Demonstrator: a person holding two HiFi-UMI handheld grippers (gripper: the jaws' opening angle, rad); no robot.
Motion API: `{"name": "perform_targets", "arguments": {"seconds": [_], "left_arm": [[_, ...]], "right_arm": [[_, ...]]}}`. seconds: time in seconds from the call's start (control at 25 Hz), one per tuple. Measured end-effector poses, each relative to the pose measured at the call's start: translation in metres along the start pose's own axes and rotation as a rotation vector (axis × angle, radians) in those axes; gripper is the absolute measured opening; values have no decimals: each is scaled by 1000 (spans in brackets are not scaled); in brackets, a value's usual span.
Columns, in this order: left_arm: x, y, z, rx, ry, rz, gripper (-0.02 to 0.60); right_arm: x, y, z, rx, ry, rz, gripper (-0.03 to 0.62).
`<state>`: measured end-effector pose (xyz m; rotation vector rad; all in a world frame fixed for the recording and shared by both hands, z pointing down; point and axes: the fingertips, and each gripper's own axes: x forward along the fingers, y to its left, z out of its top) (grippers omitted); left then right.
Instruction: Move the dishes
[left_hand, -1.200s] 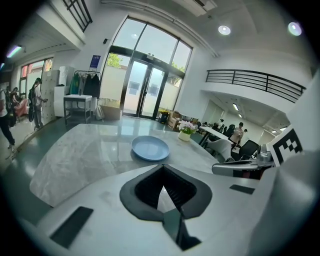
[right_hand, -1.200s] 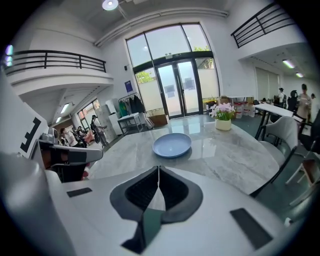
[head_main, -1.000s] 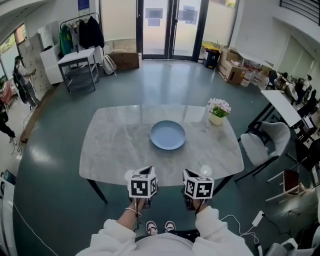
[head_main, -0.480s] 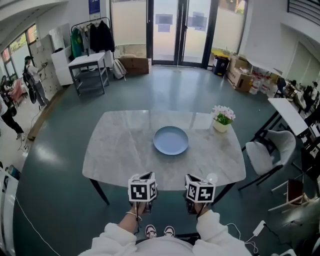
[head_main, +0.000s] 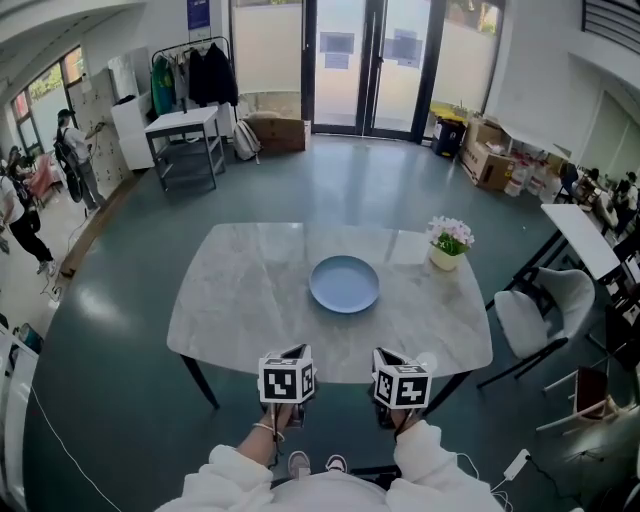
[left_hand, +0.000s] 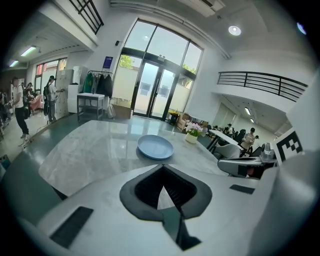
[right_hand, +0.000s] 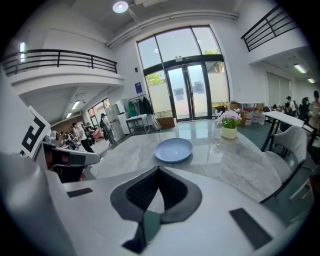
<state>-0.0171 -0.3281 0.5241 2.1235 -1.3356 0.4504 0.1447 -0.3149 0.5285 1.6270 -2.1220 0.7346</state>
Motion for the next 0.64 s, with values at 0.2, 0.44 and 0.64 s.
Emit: {"name": "perform_targets", "arguments": {"seconds": [0.2, 0.44, 0.64], "left_arm": [[4, -2, 0, 1, -1, 4, 6], [5, -1, 1, -1, 2, 9, 6], [9, 2, 8, -7, 3, 12, 6]], "right_arm": [[3, -5, 0, 1, 2, 7, 55], [4, -7, 2, 7, -1, 11, 55], [9, -7, 9, 11, 1, 14, 55]]}}
